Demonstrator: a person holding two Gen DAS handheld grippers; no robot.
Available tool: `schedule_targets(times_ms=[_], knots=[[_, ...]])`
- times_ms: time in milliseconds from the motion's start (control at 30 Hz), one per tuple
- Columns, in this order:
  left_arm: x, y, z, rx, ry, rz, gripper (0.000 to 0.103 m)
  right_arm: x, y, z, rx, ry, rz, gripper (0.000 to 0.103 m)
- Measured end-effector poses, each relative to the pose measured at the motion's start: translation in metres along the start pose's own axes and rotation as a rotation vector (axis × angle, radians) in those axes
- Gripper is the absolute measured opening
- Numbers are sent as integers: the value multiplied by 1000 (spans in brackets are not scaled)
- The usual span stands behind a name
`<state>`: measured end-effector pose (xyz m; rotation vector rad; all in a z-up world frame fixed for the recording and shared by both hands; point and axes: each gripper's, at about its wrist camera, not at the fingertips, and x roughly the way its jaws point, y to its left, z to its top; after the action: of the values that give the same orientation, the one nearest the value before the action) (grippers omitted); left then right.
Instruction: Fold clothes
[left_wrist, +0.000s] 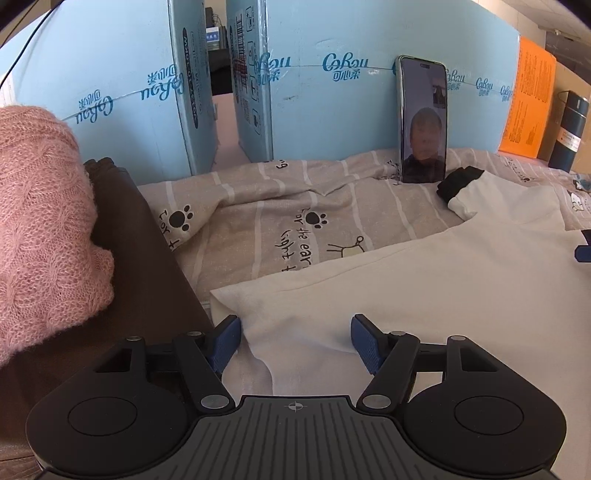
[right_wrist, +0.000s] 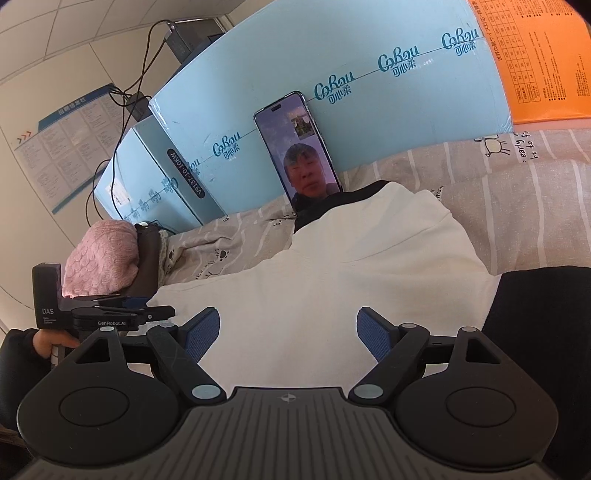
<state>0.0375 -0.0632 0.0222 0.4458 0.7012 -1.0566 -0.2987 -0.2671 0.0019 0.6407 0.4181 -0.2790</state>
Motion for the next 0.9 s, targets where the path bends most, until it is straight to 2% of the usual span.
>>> schedule_targets(times_ms=[100, 267, 400, 467, 533, 567, 600, 633, 667, 767, 833, 900], knots=[[-5, 0, 2, -13, -5, -6, 69, 0, 0, -1, -2, 0, 1, 81], [5, 7, 2, -60, 44, -28, 69, 1, -2, -1, 13, 5, -6, 81], [7, 8, 1, -73, 37, -40, 69, 1, -3, -2, 14, 4, -9, 81], [8, 12, 2, -88, 6, -61, 68, 1, -3, -2, 15, 3, -12, 81], [10, 14, 3, -94, -15, -53, 52, 1, -3, -2, 17, 5, -15, 81], [11, 15, 3, -86, -25, -37, 28, 1, -3, -2, 17, 4, -19, 81], [12, 16, 3, -76, -36, -18, 14, 1, -3, -2, 17, 2, -21, 81], [12, 17, 3, -68, -46, -10, 13, 1, -4, -2, 17, 1, -22, 81], [12, 18, 2, -61, -57, -5, 7, 1, -4, -1, 18, 0, -21, 81], [7, 15, 1, 2, -121, 97, 3, 1, -5, -1, 19, 1, -27, 81], [6, 18, 5, 14, -136, 117, 2, 1, -5, -2, 20, 0, -29, 81], [9, 14, 8, 68, -136, 149, 2, 1, -5, -2, 19, -1, -30, 81]])
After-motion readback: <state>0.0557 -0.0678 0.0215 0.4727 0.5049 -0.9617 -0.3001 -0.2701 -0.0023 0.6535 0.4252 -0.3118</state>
